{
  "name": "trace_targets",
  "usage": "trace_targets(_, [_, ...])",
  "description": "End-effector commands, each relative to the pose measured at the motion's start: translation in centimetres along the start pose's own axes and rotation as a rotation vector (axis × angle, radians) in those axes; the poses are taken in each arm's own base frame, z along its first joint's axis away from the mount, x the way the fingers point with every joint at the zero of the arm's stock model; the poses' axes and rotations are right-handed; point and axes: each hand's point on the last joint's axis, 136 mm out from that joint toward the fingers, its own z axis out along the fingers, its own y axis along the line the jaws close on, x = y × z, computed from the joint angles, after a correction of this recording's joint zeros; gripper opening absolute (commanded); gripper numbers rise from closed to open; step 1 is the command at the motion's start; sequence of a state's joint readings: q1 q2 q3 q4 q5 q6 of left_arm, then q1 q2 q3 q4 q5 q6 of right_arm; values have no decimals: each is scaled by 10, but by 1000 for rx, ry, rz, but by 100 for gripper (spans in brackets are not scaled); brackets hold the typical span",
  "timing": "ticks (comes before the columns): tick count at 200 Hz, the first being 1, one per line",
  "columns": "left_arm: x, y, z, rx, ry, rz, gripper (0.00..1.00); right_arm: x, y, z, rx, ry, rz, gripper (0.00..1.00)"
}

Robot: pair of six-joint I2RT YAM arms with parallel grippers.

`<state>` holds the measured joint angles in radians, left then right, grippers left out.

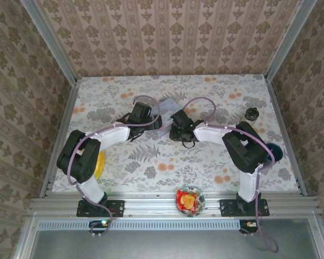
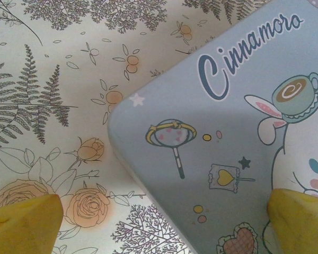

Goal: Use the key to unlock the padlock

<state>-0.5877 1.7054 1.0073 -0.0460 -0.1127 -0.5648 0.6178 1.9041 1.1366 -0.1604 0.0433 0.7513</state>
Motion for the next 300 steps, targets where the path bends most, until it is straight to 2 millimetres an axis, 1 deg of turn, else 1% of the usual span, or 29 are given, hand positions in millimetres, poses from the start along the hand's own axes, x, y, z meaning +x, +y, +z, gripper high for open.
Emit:
trace_targets(1, [49,15,1,-46,155,37,100,-28,18,-11,-75,-94,58,10])
trace_targets(28, [51,16,1,-44,155,35,100,-37,15,-12,-62,-114,81,9])
trace_targets(70, [54,19,-1,-51,159,36,100,-44,7,-12,-28,-141,93,8])
trace_targets(113, [53,21,-3,-56,153,34,100,-52,8,-15,-34,-158,89,8])
trace_targets(184, [55,23,-5,-56,154,33,100,-68,14,-10,-44,-175,125,7])
trace_targets(220, [54,25,-6,-48,149,21,100,-74,10,-12,-28,-183,128,7])
trace_targets(242, [52,24,-6,-13,139,-13,99,-73,7,-17,-19,-186,118,7])
trace_targets(265, [45,20,-6,55,113,-63,88,-67,2,-25,-19,-185,113,7])
trace_targets(273, [41,17,-6,78,102,-78,86,-64,1,-28,-20,-185,110,7])
trace_targets(300, [29,9,-7,139,78,-111,86,-48,-9,-37,-4,-172,95,7])
